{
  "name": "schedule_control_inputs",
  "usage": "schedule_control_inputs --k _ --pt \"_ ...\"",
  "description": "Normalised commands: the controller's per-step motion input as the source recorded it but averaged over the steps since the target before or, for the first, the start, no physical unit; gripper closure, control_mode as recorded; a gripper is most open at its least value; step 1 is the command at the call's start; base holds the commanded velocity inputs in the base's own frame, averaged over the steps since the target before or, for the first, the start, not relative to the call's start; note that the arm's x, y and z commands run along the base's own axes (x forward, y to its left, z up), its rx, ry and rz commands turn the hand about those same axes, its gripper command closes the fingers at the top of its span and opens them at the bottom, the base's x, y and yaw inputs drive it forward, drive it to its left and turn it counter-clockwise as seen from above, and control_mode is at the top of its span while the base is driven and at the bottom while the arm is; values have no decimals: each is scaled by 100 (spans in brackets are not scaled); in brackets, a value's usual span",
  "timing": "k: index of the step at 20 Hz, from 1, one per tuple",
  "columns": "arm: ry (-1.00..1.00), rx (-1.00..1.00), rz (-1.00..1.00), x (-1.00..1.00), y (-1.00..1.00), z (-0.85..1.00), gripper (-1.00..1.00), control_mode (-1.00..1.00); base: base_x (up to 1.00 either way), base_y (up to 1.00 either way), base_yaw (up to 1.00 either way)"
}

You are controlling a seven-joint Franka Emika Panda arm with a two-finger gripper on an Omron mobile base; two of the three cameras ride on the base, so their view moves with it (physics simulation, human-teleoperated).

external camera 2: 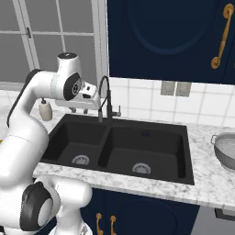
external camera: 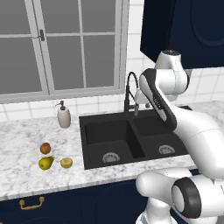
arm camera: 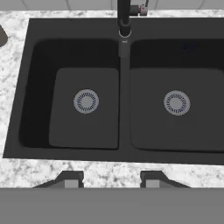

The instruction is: Put the colander in the sink, put the pear, kiwi, peach in the colander, and turn on the sink faucet and pour water over the colander.

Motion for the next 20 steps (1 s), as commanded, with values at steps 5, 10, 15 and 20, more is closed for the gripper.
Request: schedule_control_inputs --k 5,10,15,20 --pt "-1 3 0 -20 -20 0 -100 -100 0 0 0" --pt "-7 2 0 -44 -93 -1 -100 -100 0 0 0" --pt "0 -11 0 -10 -100 -14 -100 -100 0 0 0" --pt "0 -12 0 0 -100 -15 -100 -100 0 0 0"
